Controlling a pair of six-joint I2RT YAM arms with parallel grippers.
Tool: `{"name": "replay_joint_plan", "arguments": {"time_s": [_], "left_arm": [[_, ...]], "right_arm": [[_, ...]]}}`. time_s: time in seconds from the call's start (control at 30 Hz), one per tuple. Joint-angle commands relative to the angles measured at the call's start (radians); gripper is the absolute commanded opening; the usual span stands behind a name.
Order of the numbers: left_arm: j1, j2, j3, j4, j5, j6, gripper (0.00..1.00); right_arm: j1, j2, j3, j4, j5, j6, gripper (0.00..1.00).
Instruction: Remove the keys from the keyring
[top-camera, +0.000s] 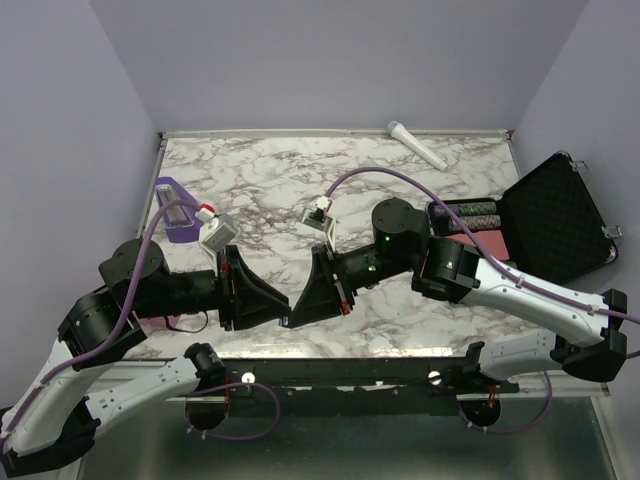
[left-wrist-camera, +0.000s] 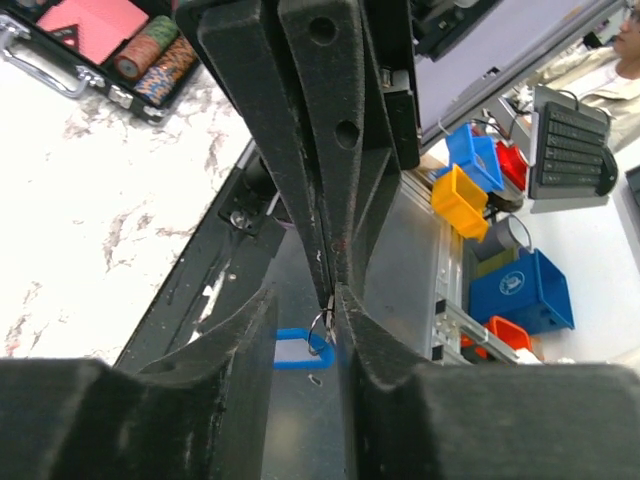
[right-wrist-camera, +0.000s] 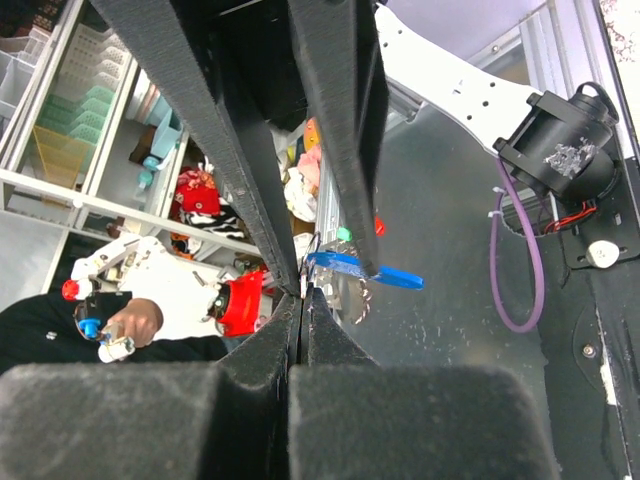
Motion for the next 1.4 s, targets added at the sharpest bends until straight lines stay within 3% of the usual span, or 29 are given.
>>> {"name": "replay_joint_plan", "arguments": {"time_s": [0.0, 0.33, 0.73, 1.07, 1.37], "left_arm": [[-0.003, 0.007, 0.011, -0.053, -0.111, 0.001, 0.44], [-0.005, -0.039, 0.013, -0.041, -0.195, -0.019, 0.57], [-0.003, -0.107, 0.010, -0.009, -0.275, -0.076, 0.83], [-0.005, -0.193, -0.041, -0.006, -0.313, -0.130, 0.84], [-0.005, -0.282, -0.130, 0.046, -0.333, -0.194, 0.77]], "right_arm": [[0.002, 0.009, 0.027, 0.051, 0.063, -0.005, 0.01], [0.000, 0.020, 0.027, 0.051, 0.063, -0.004, 0.01], [0.000, 0.022, 0.021, 0.053, 0.077, -0.001, 0.01], [0.000, 0.009, 0.016, 0.055, 0.098, -0.004, 0.01], [0.000, 0.006, 0.018, 0.067, 0.092, -0.001, 0.01]]}}
